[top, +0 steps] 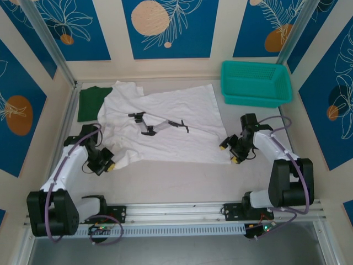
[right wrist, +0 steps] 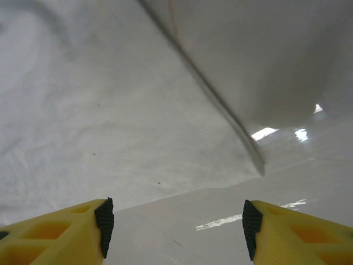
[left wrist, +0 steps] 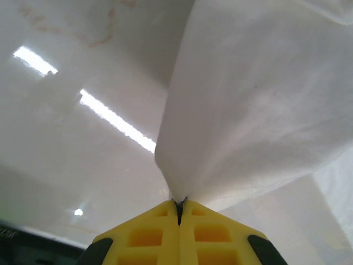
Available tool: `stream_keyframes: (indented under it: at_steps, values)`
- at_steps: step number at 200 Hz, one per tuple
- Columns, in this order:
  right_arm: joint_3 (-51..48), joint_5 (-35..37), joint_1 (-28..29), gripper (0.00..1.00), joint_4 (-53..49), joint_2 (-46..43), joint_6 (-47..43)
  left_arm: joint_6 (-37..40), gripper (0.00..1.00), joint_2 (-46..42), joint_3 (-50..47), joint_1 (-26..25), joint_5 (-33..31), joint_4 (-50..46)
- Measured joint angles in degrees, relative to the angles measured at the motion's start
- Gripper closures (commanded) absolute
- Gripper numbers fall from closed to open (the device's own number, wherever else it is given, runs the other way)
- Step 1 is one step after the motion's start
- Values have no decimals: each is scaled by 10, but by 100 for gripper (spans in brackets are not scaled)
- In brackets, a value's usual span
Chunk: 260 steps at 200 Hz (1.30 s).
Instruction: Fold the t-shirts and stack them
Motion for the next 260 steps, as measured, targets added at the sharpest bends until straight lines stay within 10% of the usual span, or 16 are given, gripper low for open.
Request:
stream_keyframes:
  at_steps: [145,220,260]
  values:
    - [-38,-4,-22,60,7,72,0,27,100,-19,22,-5,-63,-130]
    - [-35,7,-26,100,-3,86,-1,13,100,-37,-8,-27,-61,-135]
    - [-35,31,-19,100,-33,21,-6,-24,100,-133,-12,-45,-71,-175]
